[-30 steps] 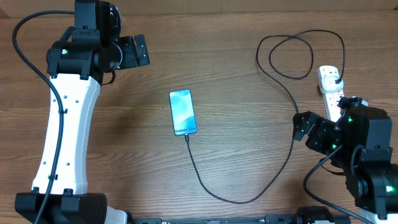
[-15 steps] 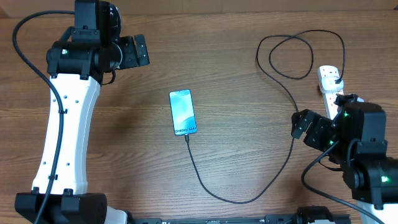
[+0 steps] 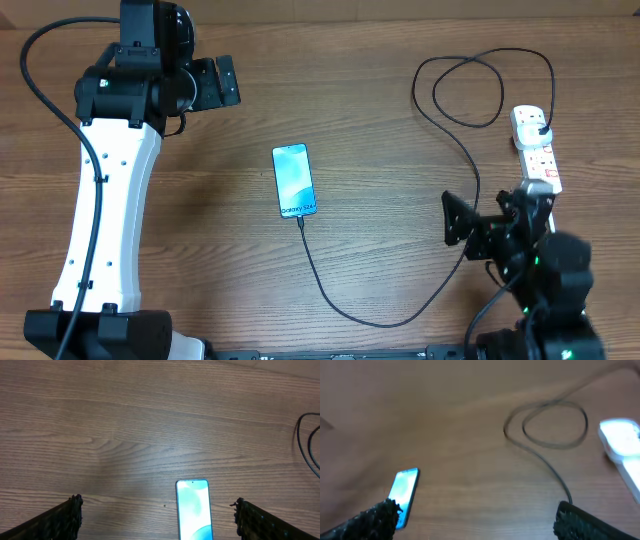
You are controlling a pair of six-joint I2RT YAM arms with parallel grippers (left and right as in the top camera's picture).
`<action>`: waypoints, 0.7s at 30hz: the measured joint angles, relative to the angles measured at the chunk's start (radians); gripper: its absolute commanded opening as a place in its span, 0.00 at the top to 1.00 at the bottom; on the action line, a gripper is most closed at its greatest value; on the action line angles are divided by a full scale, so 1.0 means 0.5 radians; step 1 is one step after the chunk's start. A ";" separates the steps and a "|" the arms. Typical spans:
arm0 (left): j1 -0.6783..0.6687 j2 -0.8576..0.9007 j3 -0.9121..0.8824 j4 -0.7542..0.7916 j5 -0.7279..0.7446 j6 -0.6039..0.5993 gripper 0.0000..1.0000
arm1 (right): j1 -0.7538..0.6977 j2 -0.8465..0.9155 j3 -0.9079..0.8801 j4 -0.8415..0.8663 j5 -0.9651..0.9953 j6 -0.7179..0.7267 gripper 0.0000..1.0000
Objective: Plug charger to phone and switch on socket
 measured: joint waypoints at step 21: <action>0.000 0.000 0.000 -0.002 0.001 0.000 0.00 | 0.000 -0.821 -0.951 1.104 -0.130 -0.221 0.00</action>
